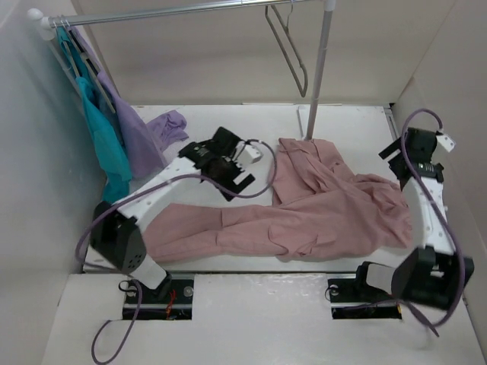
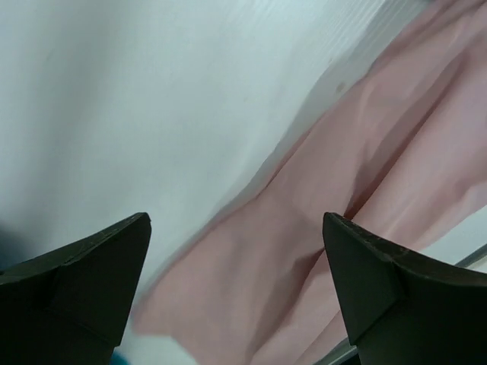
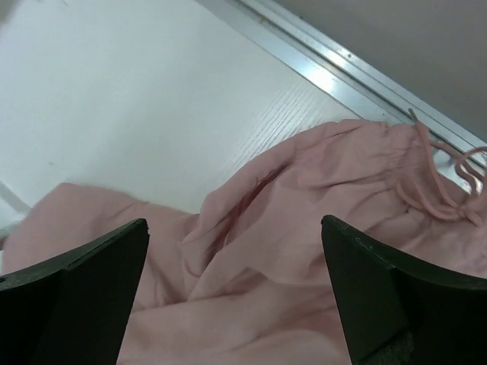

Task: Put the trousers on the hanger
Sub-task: Flatten out the trousers at the center of the board.

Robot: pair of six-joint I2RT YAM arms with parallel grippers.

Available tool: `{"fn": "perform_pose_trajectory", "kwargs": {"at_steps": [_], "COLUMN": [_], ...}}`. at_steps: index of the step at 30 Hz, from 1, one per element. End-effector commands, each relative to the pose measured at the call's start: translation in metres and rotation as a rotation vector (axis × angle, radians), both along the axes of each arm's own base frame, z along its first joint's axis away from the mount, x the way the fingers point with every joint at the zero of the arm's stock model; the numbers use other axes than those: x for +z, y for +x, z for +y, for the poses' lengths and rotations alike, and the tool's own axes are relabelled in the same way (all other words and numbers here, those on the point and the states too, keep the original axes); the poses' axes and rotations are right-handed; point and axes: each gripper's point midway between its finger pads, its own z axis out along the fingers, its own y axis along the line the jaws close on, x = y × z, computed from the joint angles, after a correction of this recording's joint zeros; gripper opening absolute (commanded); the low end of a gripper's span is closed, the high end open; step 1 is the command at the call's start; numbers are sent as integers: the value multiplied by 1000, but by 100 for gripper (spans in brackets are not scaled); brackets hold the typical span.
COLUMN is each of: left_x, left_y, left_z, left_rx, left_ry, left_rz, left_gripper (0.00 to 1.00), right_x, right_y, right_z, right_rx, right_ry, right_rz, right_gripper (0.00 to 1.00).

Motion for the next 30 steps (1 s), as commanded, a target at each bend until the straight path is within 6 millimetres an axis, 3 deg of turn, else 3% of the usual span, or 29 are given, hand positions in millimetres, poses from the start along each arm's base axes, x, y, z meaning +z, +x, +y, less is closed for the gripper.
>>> {"fn": "perform_pose_trajectory", "kwargs": {"at_steps": [1, 2, 3, 4, 5, 6, 8, 9, 10, 11, 12, 16, 18, 19, 20, 21, 22, 23, 24, 25, 28, 29, 30], "left_x": [-1, -22, -9, -12, -32, -19, -26, -53, -42, -48, -70, -82, -97, -103, -107, -106, -116, -116, -120, -118, -81, -46, -31], "left_y": [18, 24, 42, 51, 61, 77, 93, 95, 106, 108, 103, 95, 87, 80, 76, 74, 70, 70, 67, 68, 104, 117, 145], "left_z": [-54, -70, -87, -97, -112, -128, -146, -155, -168, -173, -178, -193, -191, -197, -196, -197, -194, -194, -191, -189, -159, -147, -112], "left_rx": [40, 35, 36, 39, 52, 47, 50, 53, 38, 32, 21, -24, -27, -44, -56, -62, -54, -54, -60, -54, 17, 42, 115], "left_ry": [-128, -117, -163, -180, -187, -231, -260, -249, -283, -285, -277, -324, -317, -324, -323, -332, -313, -313, -303, -295, -302, -321, -267], "left_rz": [58, 114, 85, 90, 132, 106, 113, 181, 163, 183, 247, 327, 370, 395, 410, 419, 444, 444, 450, 439, 311, 223, 108], "left_gripper": [94, 94, 94, 95, 95, 95, 95, 96, 96, 96, 96, 96, 87, 76, 48, 33, 12, 0, 0, 0, 0, 0, 0], "right_x": [-31, -38, -37, -59, -67, -73, -97, -104, -112, -129, -136, -161, -169, -173, -173, -170, -169, -166, -166, -161, -138, -128, -116], "right_y": [40, 44, 53, 56, 59, 62, 61, 62, 59, 58, 58, 55, 56, 55, 54, 55, 58, 59, 58, 59, 61, 60, 61], "right_z": [-4, -6, -8, -13, -14, -16, -19, -24, -28, -28, -28, -29, -27, -27, -31, -29, -30, -28, -31, -31, -34, -40, -45], "right_rx": [117, 123, 129, 127, 127, 131, 128, 116, 104, 104, 104, 97, 114, 121, 113, 133, 133, 140, 144, 144, 149, 133, 112], "right_ry": [29, 33, 30, 48, 57, 77, 113, 120, 130, 146, 153, 167, 176, 176, 178, 179, 175, 179, 184, 179, 159, 143, 108], "right_rz": [133, 167, 177, 246, 272, 282, 342, 351, 370, 411, 429, 487, 498, 512, 511, 504, 495, 483, 483, 472, 417, 397, 372], "right_gripper": [100, 100, 100, 100, 100, 100, 100, 100, 100, 100, 100, 100, 98, 96, 89, 69, 56, 42, 26, 0, 0, 0, 0]}}
